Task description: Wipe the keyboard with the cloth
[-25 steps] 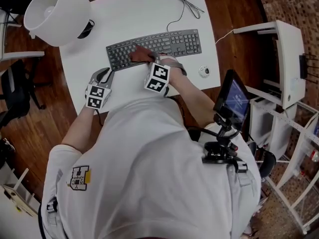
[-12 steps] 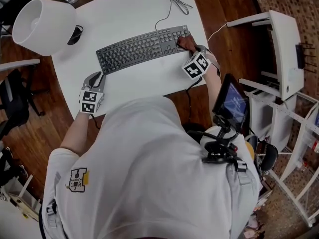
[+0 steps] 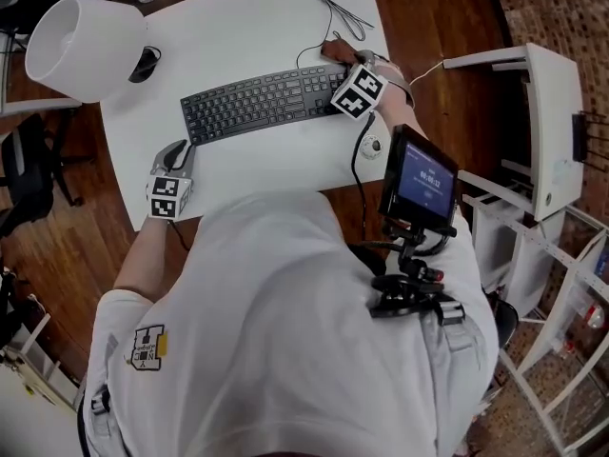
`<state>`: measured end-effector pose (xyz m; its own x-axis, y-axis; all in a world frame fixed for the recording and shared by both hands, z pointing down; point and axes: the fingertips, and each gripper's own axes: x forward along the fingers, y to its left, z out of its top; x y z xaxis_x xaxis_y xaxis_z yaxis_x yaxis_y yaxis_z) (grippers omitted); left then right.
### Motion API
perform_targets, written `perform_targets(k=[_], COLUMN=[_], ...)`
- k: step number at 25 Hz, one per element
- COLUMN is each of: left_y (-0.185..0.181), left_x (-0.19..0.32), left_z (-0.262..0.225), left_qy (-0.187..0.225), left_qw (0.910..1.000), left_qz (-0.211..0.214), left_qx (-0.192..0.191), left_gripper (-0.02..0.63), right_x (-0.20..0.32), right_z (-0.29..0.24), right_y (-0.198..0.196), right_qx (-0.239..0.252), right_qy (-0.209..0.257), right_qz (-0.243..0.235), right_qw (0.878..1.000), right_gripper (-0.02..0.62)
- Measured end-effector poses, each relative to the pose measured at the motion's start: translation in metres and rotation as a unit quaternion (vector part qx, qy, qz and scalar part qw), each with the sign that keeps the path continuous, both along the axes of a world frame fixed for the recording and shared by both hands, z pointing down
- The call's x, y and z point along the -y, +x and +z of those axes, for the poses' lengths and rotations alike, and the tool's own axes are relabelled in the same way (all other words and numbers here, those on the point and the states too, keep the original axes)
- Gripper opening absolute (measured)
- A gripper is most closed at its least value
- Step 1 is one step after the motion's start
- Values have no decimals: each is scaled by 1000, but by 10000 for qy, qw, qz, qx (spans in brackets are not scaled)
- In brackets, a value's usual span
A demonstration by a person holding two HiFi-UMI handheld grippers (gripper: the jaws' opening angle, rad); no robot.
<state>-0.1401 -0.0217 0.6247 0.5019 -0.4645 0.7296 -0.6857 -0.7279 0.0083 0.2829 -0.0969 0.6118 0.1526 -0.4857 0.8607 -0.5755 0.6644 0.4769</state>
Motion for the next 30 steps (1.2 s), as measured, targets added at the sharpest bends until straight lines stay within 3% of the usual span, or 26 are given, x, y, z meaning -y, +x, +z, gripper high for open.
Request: perform_targets(k=[10,16,19,25,27,30], left_y=[-5,-2,-2,-3,-2,-2], left_x=[1,4,1,-2,-2,0], left_z=[2,2,3,0,3,3], left_qy=[55,85,33,13,-12,-5], left_qw=[10000,9998,9998,9999,9999,9999], left_qz=[10,125,125,-6,-51,-57], left_qx=[-64,-97,-145,-151,-141,-146], left_gripper=[38,38,38,38,38,38], right_x=[-102,-161,-142,-14,3,-10], right_z=[9,26,10,-25,-15,3], right_y=[-27,-40,-39,-38,-43,-53], right_qx=[-55,50,182,197,50,-126], right_qy=[-397,-945,-735,72,-135,-553], right_qz=[-331,-455,-395,-421,-603,-841], right_qw=[9987,9945,9963,9989,9981,9948], right_gripper=[80,80,80,80,80,80])
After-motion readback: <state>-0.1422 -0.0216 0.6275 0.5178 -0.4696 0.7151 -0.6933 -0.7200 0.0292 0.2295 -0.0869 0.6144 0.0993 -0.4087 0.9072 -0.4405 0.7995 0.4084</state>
